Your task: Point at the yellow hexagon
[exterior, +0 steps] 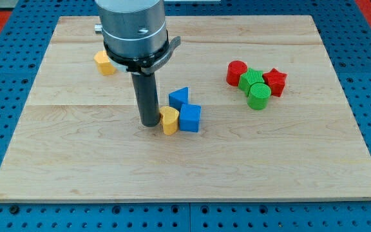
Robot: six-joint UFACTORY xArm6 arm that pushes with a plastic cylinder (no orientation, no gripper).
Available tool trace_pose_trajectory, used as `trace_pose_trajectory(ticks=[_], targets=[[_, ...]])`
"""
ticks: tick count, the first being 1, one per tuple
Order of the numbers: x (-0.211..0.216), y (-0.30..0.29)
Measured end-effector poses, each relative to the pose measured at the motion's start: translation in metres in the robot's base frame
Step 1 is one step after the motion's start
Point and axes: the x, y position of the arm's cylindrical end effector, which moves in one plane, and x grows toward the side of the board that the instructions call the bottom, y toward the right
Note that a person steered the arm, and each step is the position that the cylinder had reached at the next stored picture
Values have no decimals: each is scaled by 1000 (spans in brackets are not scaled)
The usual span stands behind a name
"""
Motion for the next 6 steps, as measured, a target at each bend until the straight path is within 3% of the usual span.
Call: trace_pose_trajectory(ticks=[2,6], targets=[[-40,-60],[-165,-143]])
